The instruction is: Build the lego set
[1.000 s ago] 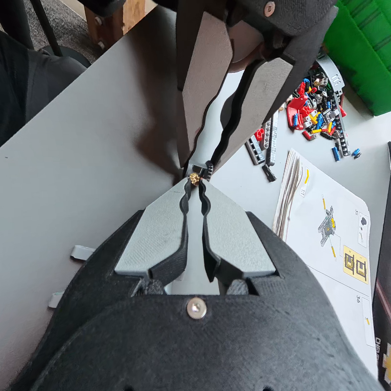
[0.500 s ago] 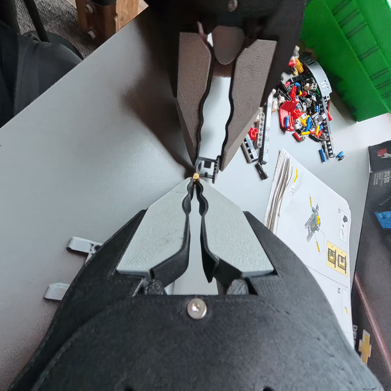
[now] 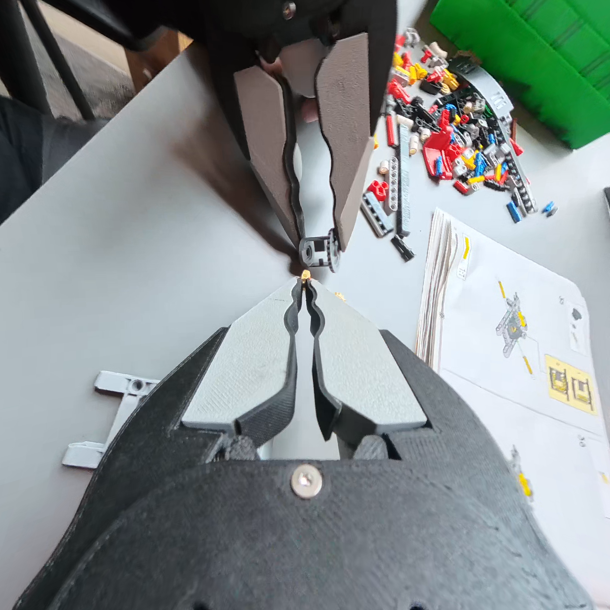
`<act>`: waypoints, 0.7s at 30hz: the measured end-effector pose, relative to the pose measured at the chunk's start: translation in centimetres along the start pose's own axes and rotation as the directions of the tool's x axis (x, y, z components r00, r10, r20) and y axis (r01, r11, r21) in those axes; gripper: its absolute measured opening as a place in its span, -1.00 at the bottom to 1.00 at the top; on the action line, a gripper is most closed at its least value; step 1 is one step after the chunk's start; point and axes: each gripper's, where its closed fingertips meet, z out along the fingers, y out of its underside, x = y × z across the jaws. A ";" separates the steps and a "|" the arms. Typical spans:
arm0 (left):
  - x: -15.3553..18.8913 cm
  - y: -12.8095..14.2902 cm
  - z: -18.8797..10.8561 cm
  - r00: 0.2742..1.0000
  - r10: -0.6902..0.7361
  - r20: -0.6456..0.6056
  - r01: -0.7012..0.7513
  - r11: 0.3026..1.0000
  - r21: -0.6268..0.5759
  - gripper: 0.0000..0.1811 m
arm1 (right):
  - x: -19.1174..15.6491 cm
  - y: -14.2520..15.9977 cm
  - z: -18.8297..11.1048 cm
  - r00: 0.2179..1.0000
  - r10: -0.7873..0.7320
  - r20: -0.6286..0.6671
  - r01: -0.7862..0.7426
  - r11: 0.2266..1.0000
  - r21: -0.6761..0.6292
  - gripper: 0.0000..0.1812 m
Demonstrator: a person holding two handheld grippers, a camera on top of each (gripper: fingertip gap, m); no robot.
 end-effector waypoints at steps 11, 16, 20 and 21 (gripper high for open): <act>-0.7 0.4 0.2 0.999 -0.027 0.033 0.028 0.999 -0.026 -0.76 | 3.1 1.0 -0.5 0.977 0.208 -0.046 -0.202 0.973 0.108 -1.00; -1.1 0.4 0.2 0.997 -0.065 0.036 0.066 0.998 -0.020 -0.76 | 3.4 0.7 -0.7 0.972 0.229 -0.052 -0.220 0.966 0.136 -1.00; -1.5 0.4 0.0 0.993 -0.112 0.036 0.113 0.994 -0.008 -0.76 | 3.4 0.8 -0.6 0.971 0.235 -0.047 -0.227 0.965 0.133 -1.00; -1.6 0.3 -0.1 0.992 -0.119 0.038 0.119 0.993 -0.002 -0.76 | 3.4 0.8 -0.6 0.971 0.235 -0.046 -0.227 0.965 0.132 -1.00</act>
